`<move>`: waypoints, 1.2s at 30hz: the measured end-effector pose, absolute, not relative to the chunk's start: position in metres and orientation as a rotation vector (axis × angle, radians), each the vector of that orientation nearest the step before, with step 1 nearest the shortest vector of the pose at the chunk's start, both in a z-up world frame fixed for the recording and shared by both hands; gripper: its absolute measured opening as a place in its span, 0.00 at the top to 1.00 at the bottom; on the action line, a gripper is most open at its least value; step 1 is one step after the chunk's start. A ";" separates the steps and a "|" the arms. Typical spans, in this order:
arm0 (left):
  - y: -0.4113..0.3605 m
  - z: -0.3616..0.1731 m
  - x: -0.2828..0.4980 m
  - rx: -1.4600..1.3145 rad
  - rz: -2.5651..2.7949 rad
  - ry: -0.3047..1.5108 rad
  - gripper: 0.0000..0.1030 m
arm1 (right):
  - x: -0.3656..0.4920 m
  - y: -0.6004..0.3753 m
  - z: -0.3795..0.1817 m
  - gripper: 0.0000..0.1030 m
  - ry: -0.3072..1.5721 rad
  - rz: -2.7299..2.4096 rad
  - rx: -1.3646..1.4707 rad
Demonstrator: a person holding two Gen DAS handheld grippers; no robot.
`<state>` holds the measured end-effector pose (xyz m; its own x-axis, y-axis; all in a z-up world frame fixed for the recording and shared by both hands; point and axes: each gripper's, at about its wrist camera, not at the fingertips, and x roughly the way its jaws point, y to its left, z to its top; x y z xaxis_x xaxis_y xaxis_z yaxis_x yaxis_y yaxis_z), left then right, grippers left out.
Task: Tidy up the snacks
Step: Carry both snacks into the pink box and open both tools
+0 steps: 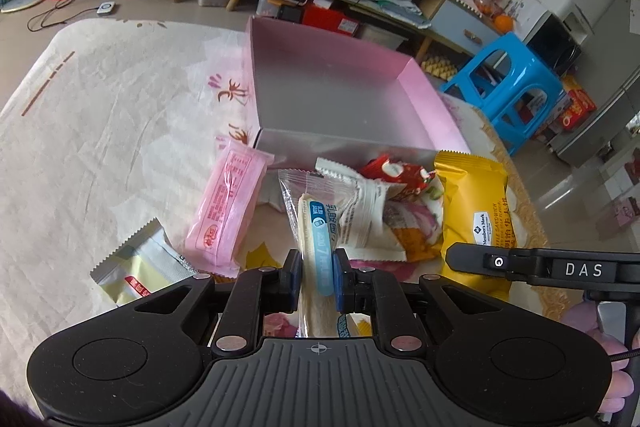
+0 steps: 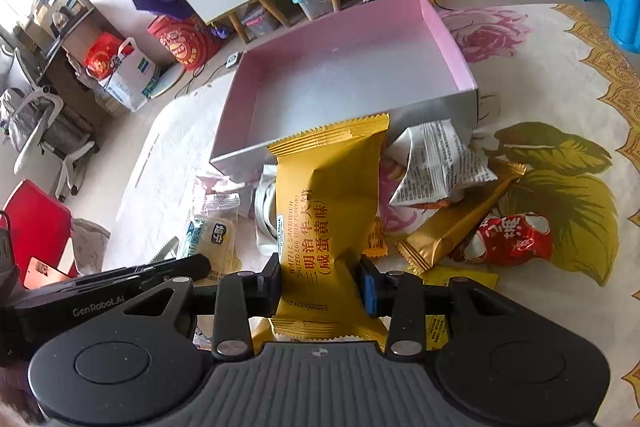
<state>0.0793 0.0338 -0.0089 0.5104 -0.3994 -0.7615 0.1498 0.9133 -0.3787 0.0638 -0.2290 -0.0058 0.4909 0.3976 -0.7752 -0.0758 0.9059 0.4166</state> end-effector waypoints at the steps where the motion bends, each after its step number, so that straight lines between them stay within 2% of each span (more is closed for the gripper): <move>1: 0.035 -0.007 0.079 -0.284 -0.337 0.977 0.87 | 0.064 -0.230 -0.003 0.72 1.016 0.294 0.355; 10: 0.041 0.020 0.095 -0.302 -0.285 0.899 0.87 | 0.080 -0.244 0.023 0.72 0.936 0.266 0.407; 17: 0.029 0.038 0.141 -0.272 -0.254 0.816 0.87 | 0.135 -0.249 0.021 0.72 0.905 0.218 0.417; 24: 0.019 0.006 0.180 -0.286 -0.241 0.722 0.87 | 0.181 -0.258 0.002 0.72 0.824 0.206 0.374; 32: 0.005 -0.035 0.198 -0.194 -0.203 0.743 0.87 | 0.207 -0.264 -0.042 0.72 0.895 0.190 0.268; 36: 0.006 -0.041 0.198 -0.172 -0.202 0.720 0.88 | 0.203 -0.264 -0.039 0.72 0.885 0.223 0.240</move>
<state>0.1980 0.0060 -0.0406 0.7340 -0.2415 -0.6348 0.1234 0.9665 -0.2251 0.2028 -0.2637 -0.0386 0.6133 0.2895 -0.7349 -0.0927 0.9504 0.2970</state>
